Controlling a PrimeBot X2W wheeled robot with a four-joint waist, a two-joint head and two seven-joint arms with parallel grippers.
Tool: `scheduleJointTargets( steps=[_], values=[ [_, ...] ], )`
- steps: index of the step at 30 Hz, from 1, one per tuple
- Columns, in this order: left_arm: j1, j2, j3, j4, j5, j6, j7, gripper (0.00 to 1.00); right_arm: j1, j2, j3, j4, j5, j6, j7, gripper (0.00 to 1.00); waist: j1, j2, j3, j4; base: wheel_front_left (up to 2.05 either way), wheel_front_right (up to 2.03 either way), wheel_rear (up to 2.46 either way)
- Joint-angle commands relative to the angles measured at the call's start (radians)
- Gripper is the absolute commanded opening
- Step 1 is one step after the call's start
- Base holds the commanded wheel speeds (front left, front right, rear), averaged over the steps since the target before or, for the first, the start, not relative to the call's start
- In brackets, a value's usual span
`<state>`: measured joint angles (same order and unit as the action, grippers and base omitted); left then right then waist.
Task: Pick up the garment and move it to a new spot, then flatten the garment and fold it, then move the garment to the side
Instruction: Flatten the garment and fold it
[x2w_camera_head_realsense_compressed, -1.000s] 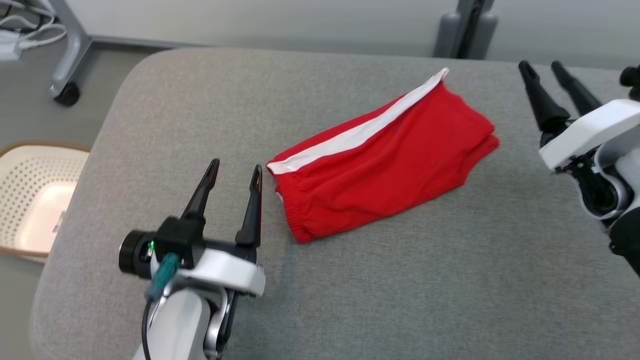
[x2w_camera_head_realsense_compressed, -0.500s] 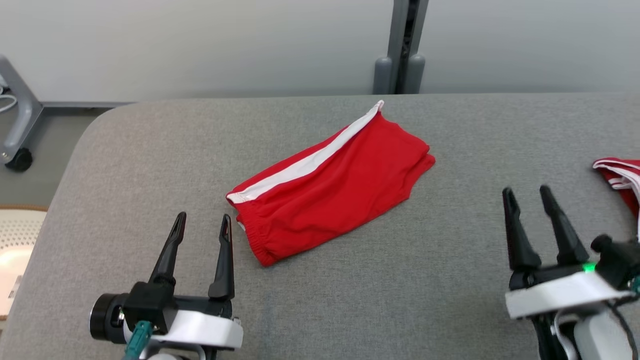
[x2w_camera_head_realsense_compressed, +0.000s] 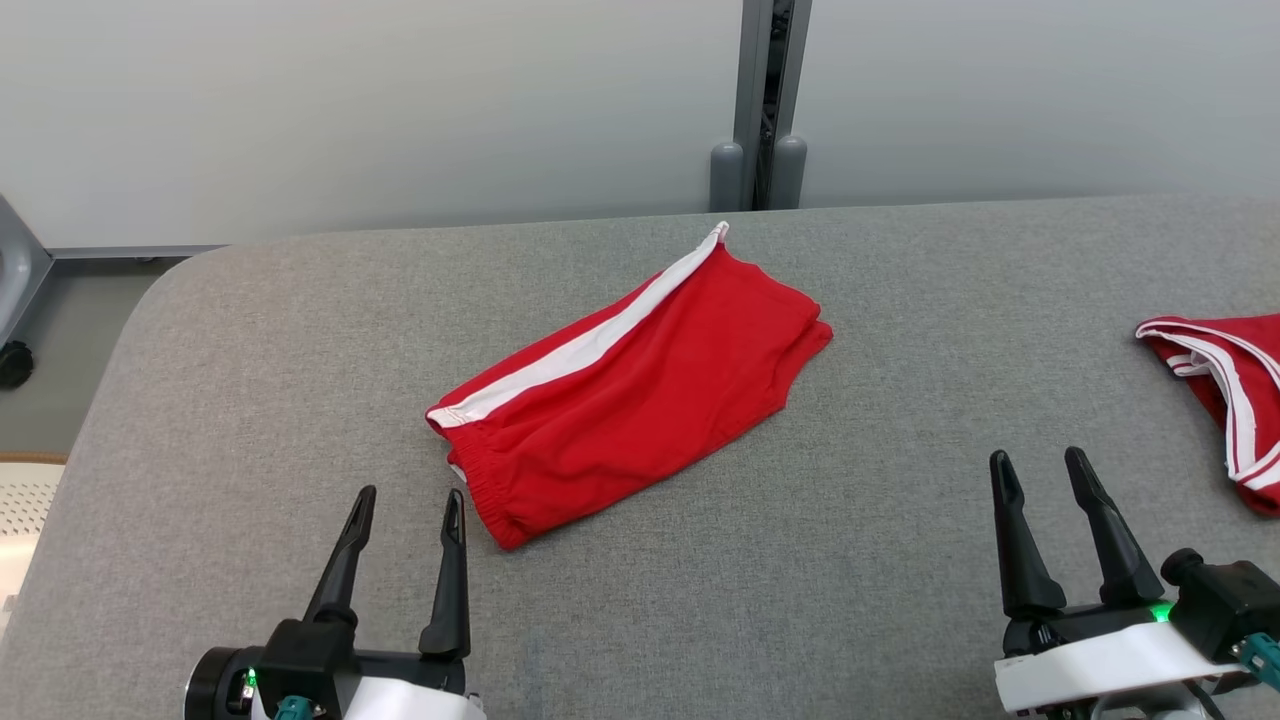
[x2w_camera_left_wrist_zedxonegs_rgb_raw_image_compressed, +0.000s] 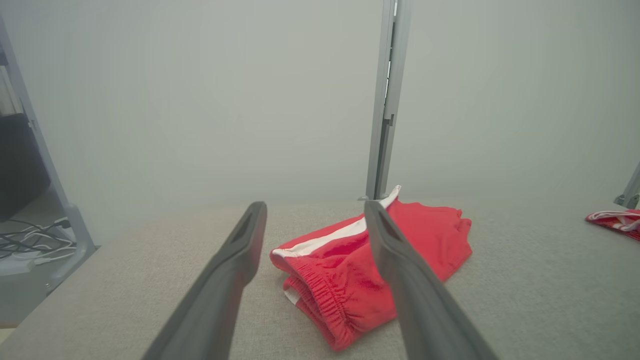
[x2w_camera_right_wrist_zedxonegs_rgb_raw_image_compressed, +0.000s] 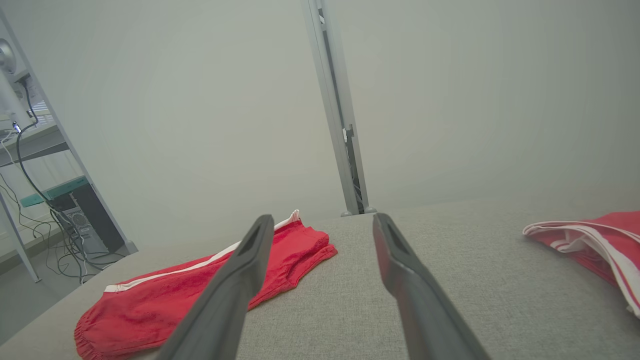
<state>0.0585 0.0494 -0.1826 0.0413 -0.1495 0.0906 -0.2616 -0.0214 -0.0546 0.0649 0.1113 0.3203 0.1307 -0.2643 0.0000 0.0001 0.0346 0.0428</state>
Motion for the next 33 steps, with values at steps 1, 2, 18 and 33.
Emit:
scheduleJointTargets(
  steps=[1, 2, 18, 33],
  values=[
    [0.015, 0.003, -0.001, 0.009, 0.000, -0.001, -0.003, 1.00, 0.009, 0.000, -0.001, 0.000, -0.004, 0.000, 0.000, 1.00, 0.0000, -0.0001, 0.001, 0.000, 0.00, 0.00, 0.00],
    [0.014, 0.004, -0.003, 0.013, -0.001, -0.005, -0.003, 1.00, 0.003, 0.000, -0.002, 0.002, -0.002, 0.000, 0.000, 1.00, 0.0000, -0.0001, 0.002, -0.001, 0.00, 0.00, 0.00],
    [0.000, 0.004, -0.009, 0.024, -0.004, -0.013, -0.003, 1.00, -0.031, 0.001, 0.008, 0.055, 0.023, 0.000, 0.000, 1.00, 0.0000, -0.0001, 0.005, 0.005, 0.00, 0.00, 0.00],
    [-0.091, 0.003, -0.083, 0.021, -0.012, -0.025, -0.003, 1.00, -0.337, -0.049, 0.077, 0.320, 0.297, 0.000, 0.263, 1.00, 0.0000, -0.0001, 0.129, 0.065, 0.00, 0.00, 0.00]
  ],
)
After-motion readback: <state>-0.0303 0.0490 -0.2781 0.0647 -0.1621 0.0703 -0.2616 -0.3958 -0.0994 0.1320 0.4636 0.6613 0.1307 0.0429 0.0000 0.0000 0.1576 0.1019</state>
